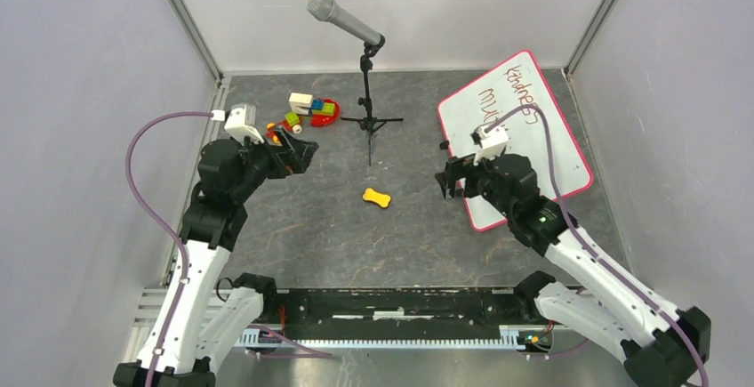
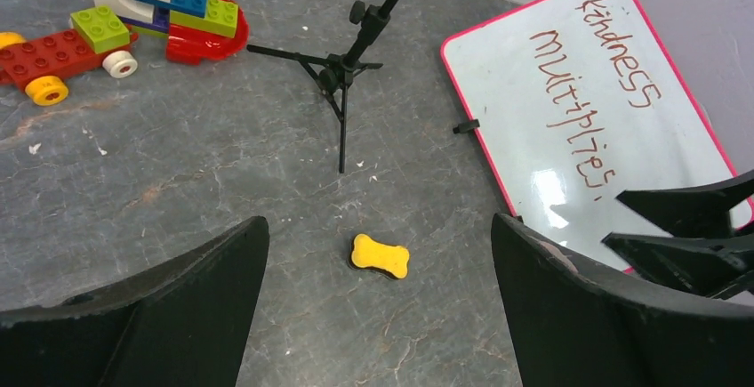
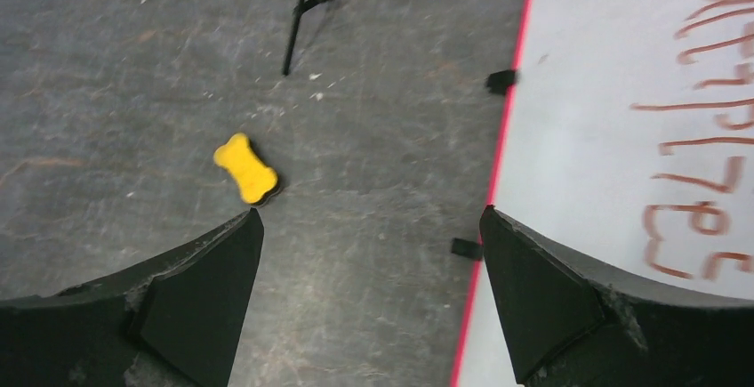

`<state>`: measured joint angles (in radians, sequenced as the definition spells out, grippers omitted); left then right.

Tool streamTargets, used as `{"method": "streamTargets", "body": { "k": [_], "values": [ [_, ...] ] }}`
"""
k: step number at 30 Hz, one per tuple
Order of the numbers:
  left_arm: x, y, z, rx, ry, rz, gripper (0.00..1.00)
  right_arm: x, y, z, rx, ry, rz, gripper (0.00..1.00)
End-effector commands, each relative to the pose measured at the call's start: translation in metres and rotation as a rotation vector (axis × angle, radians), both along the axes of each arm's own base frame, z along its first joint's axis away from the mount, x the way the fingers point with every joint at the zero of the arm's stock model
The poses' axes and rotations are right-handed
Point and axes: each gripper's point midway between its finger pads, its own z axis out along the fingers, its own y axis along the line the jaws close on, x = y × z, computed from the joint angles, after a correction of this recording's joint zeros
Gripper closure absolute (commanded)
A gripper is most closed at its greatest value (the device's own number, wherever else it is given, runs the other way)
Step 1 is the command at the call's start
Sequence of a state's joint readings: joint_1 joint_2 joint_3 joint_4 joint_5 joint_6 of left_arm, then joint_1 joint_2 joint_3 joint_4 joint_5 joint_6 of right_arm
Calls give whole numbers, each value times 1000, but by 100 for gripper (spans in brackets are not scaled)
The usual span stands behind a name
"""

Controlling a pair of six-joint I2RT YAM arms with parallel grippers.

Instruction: Erase the whiteboard

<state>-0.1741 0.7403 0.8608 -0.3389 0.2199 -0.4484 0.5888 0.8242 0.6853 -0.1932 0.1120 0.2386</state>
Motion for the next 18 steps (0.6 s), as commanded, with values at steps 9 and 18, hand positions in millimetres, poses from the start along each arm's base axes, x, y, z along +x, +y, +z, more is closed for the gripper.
{"method": "streamTargets", "body": {
  "k": [9,18],
  "values": [
    [-5,30,11,224,-47,78,0,4,66,-92,-41,287,71,6],
    [-11,19,-5,278,-36,20,0,28,48,-129,-229,319,-53,7]
  ]
}}
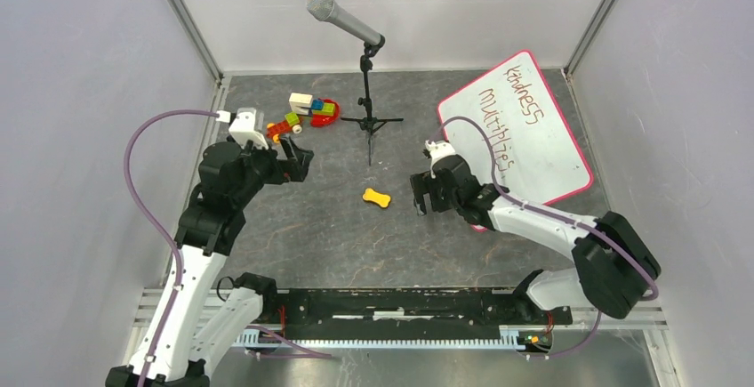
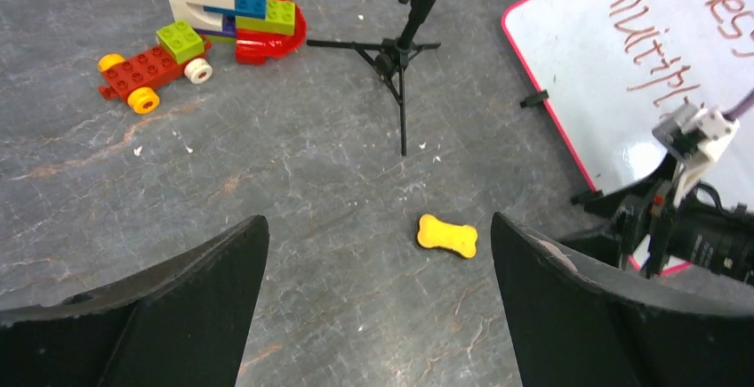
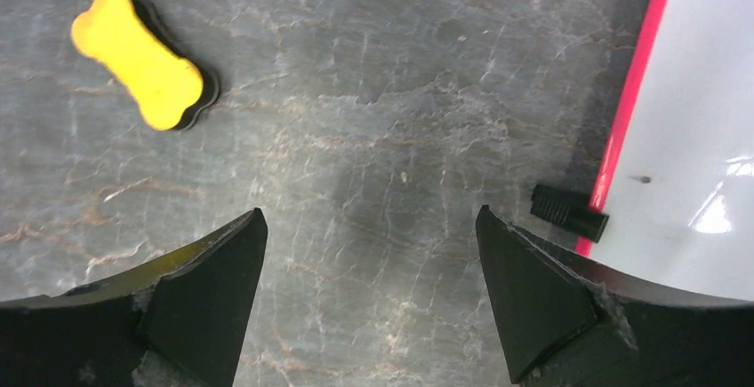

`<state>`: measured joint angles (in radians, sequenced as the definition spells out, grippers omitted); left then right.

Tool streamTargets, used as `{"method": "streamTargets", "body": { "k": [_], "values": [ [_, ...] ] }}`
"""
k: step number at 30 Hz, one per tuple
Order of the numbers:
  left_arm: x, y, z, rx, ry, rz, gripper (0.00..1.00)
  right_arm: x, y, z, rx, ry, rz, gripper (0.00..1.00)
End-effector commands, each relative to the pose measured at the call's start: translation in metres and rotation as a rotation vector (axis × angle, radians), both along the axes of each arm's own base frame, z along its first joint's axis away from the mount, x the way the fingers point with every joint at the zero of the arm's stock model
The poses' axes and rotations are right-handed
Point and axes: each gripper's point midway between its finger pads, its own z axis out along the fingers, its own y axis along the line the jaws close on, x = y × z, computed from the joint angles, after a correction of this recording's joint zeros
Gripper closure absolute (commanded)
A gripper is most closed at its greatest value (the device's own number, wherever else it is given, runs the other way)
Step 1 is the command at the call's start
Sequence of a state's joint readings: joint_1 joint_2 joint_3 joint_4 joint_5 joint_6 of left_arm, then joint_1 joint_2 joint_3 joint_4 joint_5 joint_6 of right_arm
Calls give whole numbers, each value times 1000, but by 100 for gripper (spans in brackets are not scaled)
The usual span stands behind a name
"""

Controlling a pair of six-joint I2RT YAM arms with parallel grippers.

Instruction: Erase the whiteboard

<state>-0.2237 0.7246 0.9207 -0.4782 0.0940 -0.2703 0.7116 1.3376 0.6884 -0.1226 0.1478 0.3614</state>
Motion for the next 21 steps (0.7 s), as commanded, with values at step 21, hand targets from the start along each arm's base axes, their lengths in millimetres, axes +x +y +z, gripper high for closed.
{"method": "streamTargets", "body": {
  "k": [21],
  "values": [
    [-10,-16,-5,53,-24,-98,0,53,-32,-45,-214,83,-289,5]
  ]
}}
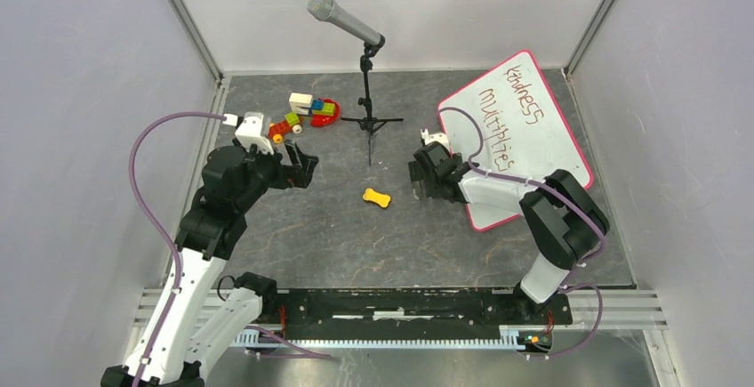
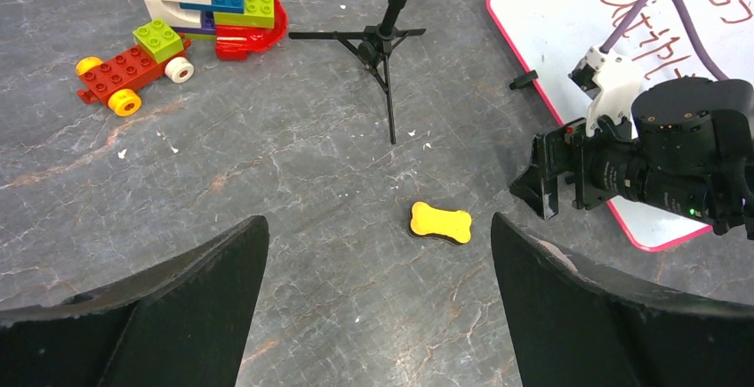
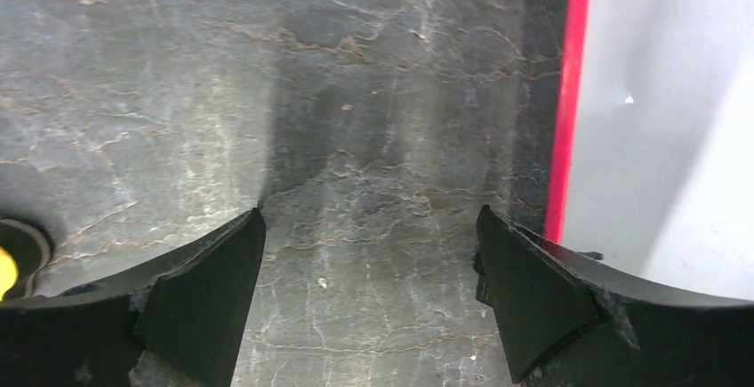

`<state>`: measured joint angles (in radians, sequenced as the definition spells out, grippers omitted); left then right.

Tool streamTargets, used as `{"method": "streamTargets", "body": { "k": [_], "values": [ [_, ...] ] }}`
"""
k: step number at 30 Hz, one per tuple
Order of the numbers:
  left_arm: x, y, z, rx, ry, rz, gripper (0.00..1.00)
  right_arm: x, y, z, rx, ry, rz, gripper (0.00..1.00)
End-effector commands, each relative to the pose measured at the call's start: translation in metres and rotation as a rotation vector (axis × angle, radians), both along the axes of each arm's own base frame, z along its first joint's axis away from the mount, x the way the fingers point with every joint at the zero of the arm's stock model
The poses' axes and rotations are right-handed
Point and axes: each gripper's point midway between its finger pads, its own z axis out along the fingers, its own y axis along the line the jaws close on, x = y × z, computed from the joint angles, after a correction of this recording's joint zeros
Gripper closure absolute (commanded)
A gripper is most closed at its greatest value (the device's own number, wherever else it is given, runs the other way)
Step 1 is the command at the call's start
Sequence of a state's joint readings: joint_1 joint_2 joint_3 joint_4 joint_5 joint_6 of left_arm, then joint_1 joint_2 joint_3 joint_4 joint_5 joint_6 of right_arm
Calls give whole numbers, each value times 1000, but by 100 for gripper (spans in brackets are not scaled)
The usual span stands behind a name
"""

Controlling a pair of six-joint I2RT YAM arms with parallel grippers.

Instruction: Erase the whiteboard

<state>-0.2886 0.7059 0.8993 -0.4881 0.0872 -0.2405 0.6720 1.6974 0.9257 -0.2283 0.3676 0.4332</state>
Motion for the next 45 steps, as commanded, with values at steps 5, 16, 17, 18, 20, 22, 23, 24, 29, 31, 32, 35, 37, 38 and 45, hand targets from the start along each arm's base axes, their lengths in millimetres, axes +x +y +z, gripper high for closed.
{"method": "streamTargets", "body": {
  "k": [5,16,17,18,20,22,23,24,29,31,32,35,37,38,45],
  "values": [
    [-1,-4,3,18,-26,-38,0,-20,-35,-15,49,49,-73,5],
    [-1,-7,1,11,-16,-54,0,-65,-88,-32,-12,96,-105,5],
    [0,-8,0,9,-14,-55,0,-70,-95,-35,-19,105,-112,5],
    [0,-8,-1,8,-12,-56,0,-73,-101,-35,-21,108,-124,5],
    [0,-9,-1,6,-11,-56,0,-80,-115,-37,-33,116,-144,5],
    [1,-9,-2,6,-9,-55,0,-88,-128,-37,-46,118,-163,4],
    [1,-9,-2,4,-8,-55,0,-89,-133,-34,-50,108,-168,4],
    [1,-9,-2,4,-8,-56,0,-92,-136,-32,-61,104,-164,4],
    [3,-11,-2,-8,-3,-63,0,-87,-125,-9,-29,47,-38,3],
    [5,-12,-1,-29,-2,-57,0,-79,-113,8,6,-10,37,2],
    [7,-13,2,-50,-4,-50,0,-73,-105,18,23,-47,75,2],
    [15,-22,17,-204,0,-20,0,-57,-71,43,77,-135,212,2],
    [24,-34,27,-374,-9,-8,0,-48,-44,60,102,-182,304,2],
    [30,-45,39,-472,-43,-42,0,-44,-31,66,107,-198,345,2],
    [91,-32,68,-471,-179,114,0,-6,43,79,10,-185,620,2]
  ]
}}
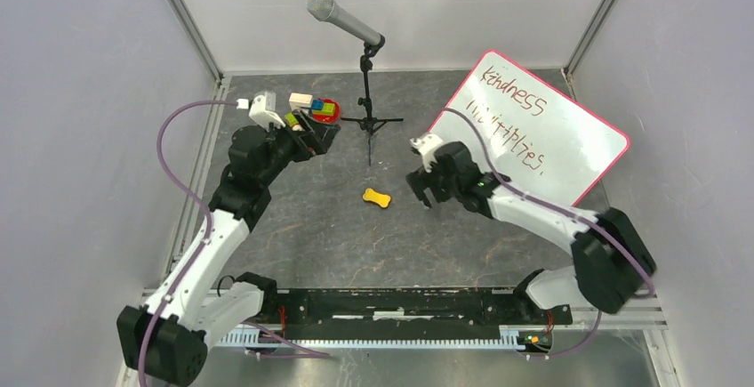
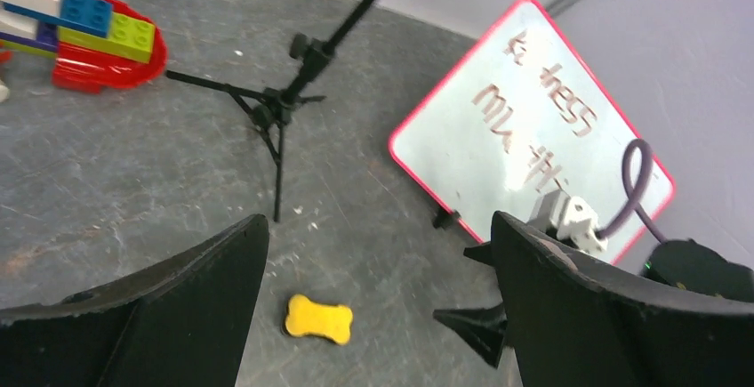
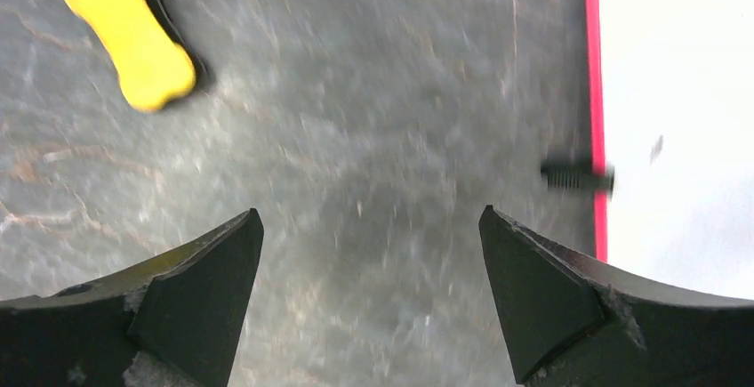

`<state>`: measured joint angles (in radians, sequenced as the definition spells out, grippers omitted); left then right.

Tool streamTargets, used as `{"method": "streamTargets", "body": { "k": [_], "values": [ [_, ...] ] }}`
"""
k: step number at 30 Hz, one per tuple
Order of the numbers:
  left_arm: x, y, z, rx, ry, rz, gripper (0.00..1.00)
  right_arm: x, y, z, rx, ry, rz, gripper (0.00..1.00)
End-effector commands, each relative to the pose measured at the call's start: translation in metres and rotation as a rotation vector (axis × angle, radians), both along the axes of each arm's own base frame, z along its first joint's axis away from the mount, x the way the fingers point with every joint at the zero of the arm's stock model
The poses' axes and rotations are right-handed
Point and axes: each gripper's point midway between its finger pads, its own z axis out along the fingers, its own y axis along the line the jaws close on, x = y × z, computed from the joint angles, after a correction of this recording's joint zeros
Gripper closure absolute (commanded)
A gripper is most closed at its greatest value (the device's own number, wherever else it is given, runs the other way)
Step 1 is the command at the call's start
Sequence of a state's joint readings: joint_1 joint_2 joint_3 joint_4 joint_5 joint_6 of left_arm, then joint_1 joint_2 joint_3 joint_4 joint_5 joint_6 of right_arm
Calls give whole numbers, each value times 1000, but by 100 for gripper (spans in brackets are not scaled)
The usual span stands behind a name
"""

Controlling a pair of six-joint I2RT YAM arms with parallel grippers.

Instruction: Erase the whiteboard

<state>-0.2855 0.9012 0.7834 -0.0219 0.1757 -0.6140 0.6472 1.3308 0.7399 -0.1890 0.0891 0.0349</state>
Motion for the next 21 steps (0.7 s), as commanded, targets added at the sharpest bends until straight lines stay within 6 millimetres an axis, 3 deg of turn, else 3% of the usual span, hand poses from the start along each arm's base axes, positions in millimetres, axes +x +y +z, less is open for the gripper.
{"method": "streamTargets", "body": {
  "k": [1,6,8,10,16,21],
  "values": [
    [42,27,66,-53,-169,226,0,32,53,16,-55,-72,208,2],
    [66,73,80,-8,-280,478,0,33,109,5,-29,-30,374,9],
    [76,80,81,2,-310,515,0,31,126,4,-7,-28,423,11],
    [87,74,81,13,-343,498,0,26,138,1,16,-25,475,11],
    [113,64,28,127,-262,453,0,27,163,-14,29,28,561,26],
    [118,74,15,252,-267,481,0,26,172,-25,17,66,571,36]
  ]
}}
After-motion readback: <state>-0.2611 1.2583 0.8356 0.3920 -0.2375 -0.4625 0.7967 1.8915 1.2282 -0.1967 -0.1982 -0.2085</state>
